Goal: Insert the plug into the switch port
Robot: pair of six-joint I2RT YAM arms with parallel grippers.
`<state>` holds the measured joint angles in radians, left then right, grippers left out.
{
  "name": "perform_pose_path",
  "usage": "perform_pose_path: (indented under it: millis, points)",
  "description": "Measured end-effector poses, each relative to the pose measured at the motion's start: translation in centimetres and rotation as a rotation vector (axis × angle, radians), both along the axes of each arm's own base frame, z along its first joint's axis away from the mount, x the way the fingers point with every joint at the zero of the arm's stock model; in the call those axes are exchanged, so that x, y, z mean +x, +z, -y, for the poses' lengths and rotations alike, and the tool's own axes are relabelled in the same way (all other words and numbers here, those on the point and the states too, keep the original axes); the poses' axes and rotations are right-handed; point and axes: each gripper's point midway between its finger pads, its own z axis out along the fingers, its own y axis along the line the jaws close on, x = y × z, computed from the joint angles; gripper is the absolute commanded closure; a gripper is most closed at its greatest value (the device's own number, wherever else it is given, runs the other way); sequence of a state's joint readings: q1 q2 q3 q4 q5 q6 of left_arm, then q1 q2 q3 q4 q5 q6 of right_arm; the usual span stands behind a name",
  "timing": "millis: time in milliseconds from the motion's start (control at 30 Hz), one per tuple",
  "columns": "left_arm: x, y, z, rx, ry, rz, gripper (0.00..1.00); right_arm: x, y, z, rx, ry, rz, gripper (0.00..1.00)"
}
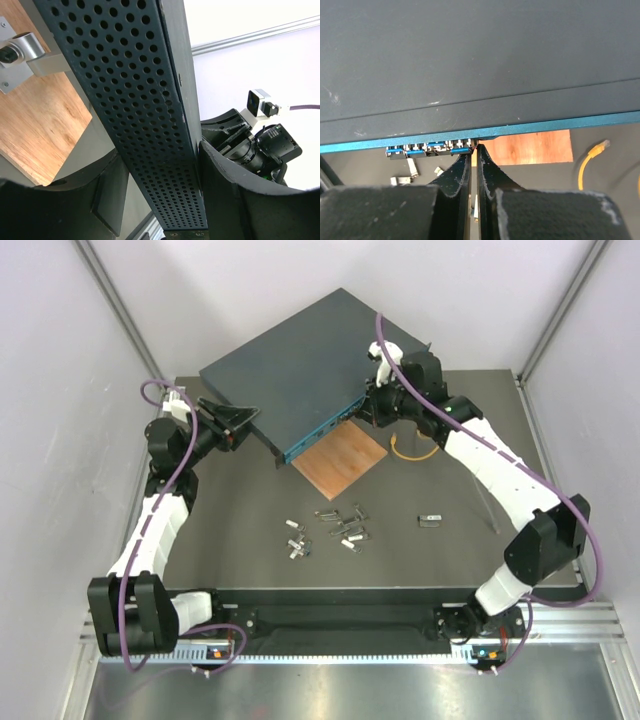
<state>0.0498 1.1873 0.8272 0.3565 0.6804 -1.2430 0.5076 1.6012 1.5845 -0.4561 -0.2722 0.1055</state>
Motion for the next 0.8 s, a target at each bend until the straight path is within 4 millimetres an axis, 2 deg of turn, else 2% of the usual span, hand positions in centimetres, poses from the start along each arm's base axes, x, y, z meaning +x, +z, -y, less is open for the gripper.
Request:
perform_pose_path:
  millis: [67,167,200,267,300,367,400,433,500,633,700,800]
  points:
    - [0.0,0.0,0.0,0.006,-0.004,-0.003,0.80,0.0,0.0,0.1,-0.006,0.009,0.019,0.94]
    - [-0.1,0.0,0.1,0.013,-0.011,-0.006,0.64,0.0,-0.2,0.7,-0.017,0.026,0.076,0.80]
    - [-0.1,0.0,0.1,0.014,-0.012,-0.008,0.52,-0.2,-0.3,0.9,-0.022,0.042,0.096,0.71]
    - [-0.1,0.1,0.1,0.015,-0.012,-0.010,0.39,-0.8,-0.6,1.8,-0.033,0.068,0.121,0.60]
    - [-0.1,0.0,0.1,0.020,-0.013,-0.007,0.29,-1.3,-0.7,2.4,-0.042,0.083,0.128,0.50]
    - [-0.1,-0.1,0.2,0.053,-0.013,0.019,0.17,-2.5,-1.0,4.0,-0.064,0.103,0.139,0.40]
    - [-0.1,-0.1,0.2,0.059,-0.015,0.020,0.08,-3.2,-0.9,4.8,-0.076,0.114,0.151,0.29]
    - [-0.1,-0.3,0.3,0.069,-0.018,0.025,0.02,-3.8,-0.8,5.5,-0.089,0.124,0.165,0.25]
    - [-0.2,-0.3,0.4,0.076,-0.020,0.030,0.01,-5.4,-0.4,7.0,-0.123,0.146,0.193,0.19]
    - [-0.1,-0.3,0.1,0.088,-0.017,0.041,0.01,-7.8,0.3,9.3,-0.198,0.196,0.254,0.19]
    - [-0.2,-0.1,-0.2,0.099,-0.016,0.055,0.01,-8.8,-0.6,10.5,-0.247,0.218,0.254,0.22]
    - [-0.8,0.6,-1.1,0.125,-0.015,0.096,0.01,-10.0,-3.6,12.3,-0.326,0.246,0.198,0.26]
